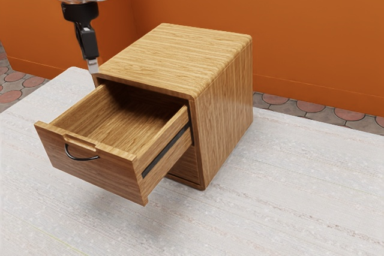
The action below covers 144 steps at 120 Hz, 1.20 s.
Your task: Push the drawer handle with one arm to close the drawer
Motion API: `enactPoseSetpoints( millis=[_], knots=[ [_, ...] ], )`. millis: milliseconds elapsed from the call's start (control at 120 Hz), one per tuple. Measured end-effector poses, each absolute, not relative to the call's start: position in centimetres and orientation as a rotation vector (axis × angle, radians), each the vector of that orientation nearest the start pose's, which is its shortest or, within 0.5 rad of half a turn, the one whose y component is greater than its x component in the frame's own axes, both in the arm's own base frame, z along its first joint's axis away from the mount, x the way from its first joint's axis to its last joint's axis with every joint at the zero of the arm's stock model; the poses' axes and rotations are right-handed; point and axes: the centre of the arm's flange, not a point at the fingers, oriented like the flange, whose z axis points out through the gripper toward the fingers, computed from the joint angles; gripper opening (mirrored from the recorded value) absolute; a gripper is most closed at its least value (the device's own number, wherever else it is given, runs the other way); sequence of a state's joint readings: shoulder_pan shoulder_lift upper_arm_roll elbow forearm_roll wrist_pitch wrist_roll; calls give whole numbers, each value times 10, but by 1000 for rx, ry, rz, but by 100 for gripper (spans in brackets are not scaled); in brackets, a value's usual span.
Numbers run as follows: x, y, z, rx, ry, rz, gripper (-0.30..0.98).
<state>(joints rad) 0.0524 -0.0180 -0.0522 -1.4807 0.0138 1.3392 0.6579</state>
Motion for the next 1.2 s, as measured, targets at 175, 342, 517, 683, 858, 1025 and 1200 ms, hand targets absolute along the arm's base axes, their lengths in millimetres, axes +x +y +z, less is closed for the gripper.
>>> enactPoseSetpoints(
  millis=[175, 342, 517, 683, 858, 1025, 1200],
  knots=[
    [523, 2, 658, -2986, 1042, 190, 69],
    [516, 2, 692, -2961, 1049, 92, 68],
    [351, 10, 804, -2912, 953, -113, 68],
    [295, 68, 683, -3050, 728, 206, 69],
    [300, 96, 603, -3096, 632, 316, 69],
    [312, 82, 586, -3059, 611, 323, 69],
    [319, 72, 570, -3079, 477, 344, 69]
  ],
)
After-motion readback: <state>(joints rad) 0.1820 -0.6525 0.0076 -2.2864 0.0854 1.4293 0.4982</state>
